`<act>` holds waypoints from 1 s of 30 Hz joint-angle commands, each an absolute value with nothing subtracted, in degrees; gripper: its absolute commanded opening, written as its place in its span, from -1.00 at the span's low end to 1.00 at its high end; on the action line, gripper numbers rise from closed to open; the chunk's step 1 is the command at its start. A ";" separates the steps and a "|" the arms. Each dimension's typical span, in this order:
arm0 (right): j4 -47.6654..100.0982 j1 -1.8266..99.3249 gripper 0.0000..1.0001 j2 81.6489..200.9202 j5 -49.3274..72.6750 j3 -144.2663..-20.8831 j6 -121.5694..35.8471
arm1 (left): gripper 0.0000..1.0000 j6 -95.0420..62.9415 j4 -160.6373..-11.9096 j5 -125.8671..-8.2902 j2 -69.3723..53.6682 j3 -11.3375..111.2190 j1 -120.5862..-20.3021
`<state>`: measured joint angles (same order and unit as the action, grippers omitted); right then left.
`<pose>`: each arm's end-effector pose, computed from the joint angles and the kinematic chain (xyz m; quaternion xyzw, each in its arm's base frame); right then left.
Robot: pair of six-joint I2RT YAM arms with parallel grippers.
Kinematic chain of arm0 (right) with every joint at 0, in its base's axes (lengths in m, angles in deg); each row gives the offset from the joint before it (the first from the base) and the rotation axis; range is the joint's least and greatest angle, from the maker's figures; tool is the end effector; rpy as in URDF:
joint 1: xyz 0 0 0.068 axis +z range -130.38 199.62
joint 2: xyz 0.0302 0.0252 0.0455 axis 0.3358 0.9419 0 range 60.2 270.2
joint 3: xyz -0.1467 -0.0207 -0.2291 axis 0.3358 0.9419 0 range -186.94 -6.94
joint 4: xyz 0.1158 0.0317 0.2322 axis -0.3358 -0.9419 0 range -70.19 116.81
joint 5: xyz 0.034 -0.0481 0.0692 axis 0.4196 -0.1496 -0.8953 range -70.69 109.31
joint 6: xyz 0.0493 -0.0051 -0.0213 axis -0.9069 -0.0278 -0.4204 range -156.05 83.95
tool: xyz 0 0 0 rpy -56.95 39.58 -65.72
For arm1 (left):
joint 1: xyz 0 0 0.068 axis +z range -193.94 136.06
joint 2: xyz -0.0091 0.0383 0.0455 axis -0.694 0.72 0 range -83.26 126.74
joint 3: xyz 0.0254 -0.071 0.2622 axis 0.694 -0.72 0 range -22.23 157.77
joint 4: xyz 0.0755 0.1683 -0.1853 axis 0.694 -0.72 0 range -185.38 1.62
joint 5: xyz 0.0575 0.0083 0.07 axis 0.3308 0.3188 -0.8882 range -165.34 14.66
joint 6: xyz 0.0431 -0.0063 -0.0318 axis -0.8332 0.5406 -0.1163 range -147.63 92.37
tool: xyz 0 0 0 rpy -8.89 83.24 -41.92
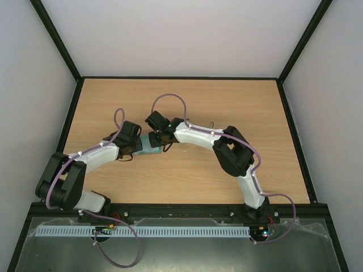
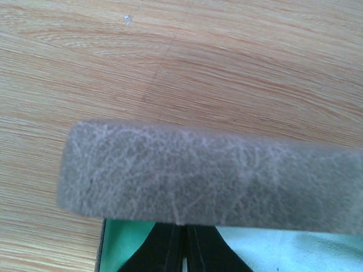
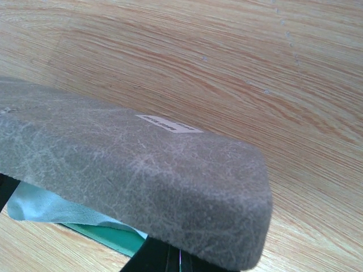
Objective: Organize the sunglasses
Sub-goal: Place the glasses cleaning cloth in the sunglasses case.
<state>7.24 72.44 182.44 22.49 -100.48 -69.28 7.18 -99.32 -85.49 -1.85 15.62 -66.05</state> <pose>0.2901 0.3791 0.1901 -0.1492 0.9221 0.2241 0.2780 0.2459 -0.0930 0.1604 -0.1318 0.9399 -0.0706 0.3071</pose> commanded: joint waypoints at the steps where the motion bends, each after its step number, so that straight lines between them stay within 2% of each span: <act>1: 6.54 72.09 -0.97 183.76 22.54 -99.28 -69.52 | -0.95 6.29 -98.60 -86.85 -0.26 15.21 -65.39; 22: 8.04 72.18 -0.97 184.76 22.21 -97.82 -70.59 | -0.94 5.72 -98.39 -88.17 2.08 16.47 -64.86; 30: 6.79 72.53 -0.65 183.03 24.96 -97.82 -69.81 | -0.40 6.23 -99.91 -87.77 0.52 17.03 -64.86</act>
<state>8.99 72.46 183.71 22.93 -98.34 -69.98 6.17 -98.40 -87.20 1.23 15.66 -65.22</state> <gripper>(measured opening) 0.147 0.248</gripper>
